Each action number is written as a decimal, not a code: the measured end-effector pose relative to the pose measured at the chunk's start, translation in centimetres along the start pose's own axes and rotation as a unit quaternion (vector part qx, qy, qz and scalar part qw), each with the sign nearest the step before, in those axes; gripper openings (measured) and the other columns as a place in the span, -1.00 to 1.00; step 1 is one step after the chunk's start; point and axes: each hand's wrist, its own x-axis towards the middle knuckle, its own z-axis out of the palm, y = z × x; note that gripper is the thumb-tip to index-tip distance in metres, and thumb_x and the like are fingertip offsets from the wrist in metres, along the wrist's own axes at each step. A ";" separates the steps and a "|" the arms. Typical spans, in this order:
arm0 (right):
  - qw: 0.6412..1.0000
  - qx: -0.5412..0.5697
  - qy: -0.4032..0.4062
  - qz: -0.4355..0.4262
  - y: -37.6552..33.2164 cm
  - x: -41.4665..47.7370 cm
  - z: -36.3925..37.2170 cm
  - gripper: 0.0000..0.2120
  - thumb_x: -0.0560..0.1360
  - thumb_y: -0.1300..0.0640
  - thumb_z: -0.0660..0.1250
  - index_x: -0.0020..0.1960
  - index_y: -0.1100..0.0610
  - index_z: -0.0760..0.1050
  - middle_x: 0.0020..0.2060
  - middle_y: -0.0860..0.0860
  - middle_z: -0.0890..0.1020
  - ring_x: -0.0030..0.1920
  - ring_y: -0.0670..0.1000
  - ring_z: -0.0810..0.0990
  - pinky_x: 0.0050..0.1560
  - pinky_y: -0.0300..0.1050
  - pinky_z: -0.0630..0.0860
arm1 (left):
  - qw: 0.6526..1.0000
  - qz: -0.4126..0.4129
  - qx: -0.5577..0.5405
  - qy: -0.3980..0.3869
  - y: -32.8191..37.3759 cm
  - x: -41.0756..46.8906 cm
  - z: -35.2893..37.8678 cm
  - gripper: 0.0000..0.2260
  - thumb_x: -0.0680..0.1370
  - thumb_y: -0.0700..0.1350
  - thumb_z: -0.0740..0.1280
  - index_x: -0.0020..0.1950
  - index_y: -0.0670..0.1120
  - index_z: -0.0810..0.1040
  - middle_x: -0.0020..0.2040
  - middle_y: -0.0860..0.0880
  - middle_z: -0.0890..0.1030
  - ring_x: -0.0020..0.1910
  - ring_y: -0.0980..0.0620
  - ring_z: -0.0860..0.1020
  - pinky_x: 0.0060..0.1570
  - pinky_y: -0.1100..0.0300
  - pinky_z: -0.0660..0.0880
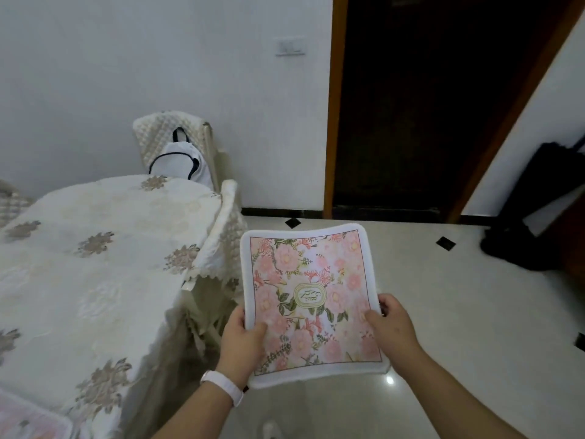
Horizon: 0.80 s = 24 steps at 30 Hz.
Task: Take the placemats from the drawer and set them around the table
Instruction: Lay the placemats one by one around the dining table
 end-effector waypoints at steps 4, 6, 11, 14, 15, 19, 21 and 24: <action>0.999 -0.012 0.036 0.011 -0.8 3.4 -0.8 -0.85 0.51 0.28 0.31 -0.03 0.05 0.52 -0.13 0.10 0.64 -0.20 0.09 0.62 -0.21 -0.03 0.56 | 0.999 -0.007 -0.011 -0.034 1.2 4.6 2.4 -0.75 0.53 -0.34 0.29 0.06 0.00 0.54 -0.09 -0.25 0.62 -0.33 -0.12 0.52 -0.39 0.04 0.54; 0.999 -0.016 0.048 0.016 -1.6 5.6 -0.6 -0.86 0.50 0.29 0.30 -0.04 0.07 0.52 -0.13 0.12 0.64 -0.20 0.12 0.62 -0.23 -0.06 0.54 | 0.998 -0.010 -0.020 -0.056 1.9 7.6 3.4 -0.73 0.53 -0.34 0.29 0.10 0.00 0.54 -0.13 -0.20 0.63 -0.37 -0.12 0.52 -0.42 0.07 0.52; 0.996 -0.032 0.075 0.019 -5.4 12.2 1.4 -0.88 0.51 0.29 0.30 -0.04 0.10 0.51 -0.11 0.14 0.64 -0.17 0.14 0.63 -0.24 -0.07 0.54 | 0.994 -0.025 -0.044 -0.100 4.7 16.5 4.8 -0.72 0.55 -0.31 0.28 0.08 0.07 0.53 -0.12 -0.15 0.66 -0.32 -0.19 0.58 -0.38 -0.04 0.57; 0.995 -0.039 0.088 0.010 -8.8 16.1 3.1 -0.86 0.52 0.29 0.29 -0.04 0.07 0.51 -0.11 0.09 0.64 -0.17 0.09 0.64 -0.28 -0.10 0.53 | 0.993 -0.024 -0.052 -0.106 6.9 21.6 4.9 -0.74 0.54 -0.32 0.28 0.05 0.04 0.53 -0.07 -0.26 0.64 -0.32 -0.16 0.56 -0.34 -0.05 0.57; 0.995 -0.035 0.093 0.006 -9.9 17.2 3.7 -0.85 0.52 0.30 0.29 -0.03 0.06 0.51 -0.11 0.07 0.64 -0.16 0.07 0.64 -0.29 -0.10 0.52 | 0.992 -0.018 -0.056 -0.109 7.7 23.2 4.9 -0.74 0.53 -0.32 0.28 0.04 0.04 0.53 -0.05 -0.28 0.63 -0.31 -0.17 0.56 -0.33 -0.09 0.58; 0.993 -0.027 0.116 -0.004 -13.2 20.9 5.6 -0.85 0.52 0.29 0.29 -0.02 0.06 0.50 -0.12 0.03 0.63 -0.15 0.04 0.64 -0.26 -0.10 0.52 | 0.992 0.006 -0.044 -0.119 10.6 29.6 5.0 -0.73 0.52 -0.31 0.30 0.02 0.07 0.55 -0.03 -0.25 0.64 -0.16 -0.35 0.62 -0.27 -0.26 0.59; 0.991 -0.025 0.130 -0.009 -14.2 22.4 6.0 -0.86 0.52 0.30 0.29 -0.03 0.07 0.49 -0.13 0.04 0.63 -0.16 0.05 0.63 -0.24 -0.08 0.54 | 0.992 0.009 -0.046 -0.113 11.5 31.7 5.3 -0.75 0.52 -0.31 0.30 0.03 0.04 0.55 -0.04 -0.25 0.64 -0.14 -0.34 0.62 -0.25 -0.27 0.60; 0.990 -0.032 0.134 -0.025 -15.5 25.3 6.6 -0.85 0.51 0.29 0.29 -0.04 0.05 0.50 -0.14 0.04 0.63 -0.15 0.07 0.63 -0.19 -0.02 0.57 | 0.992 0.010 -0.068 -0.107 12.1 34.2 5.5 -0.72 0.51 -0.33 0.30 0.07 0.02 0.55 -0.07 -0.25 0.62 -0.29 -0.16 0.55 -0.32 -0.10 0.58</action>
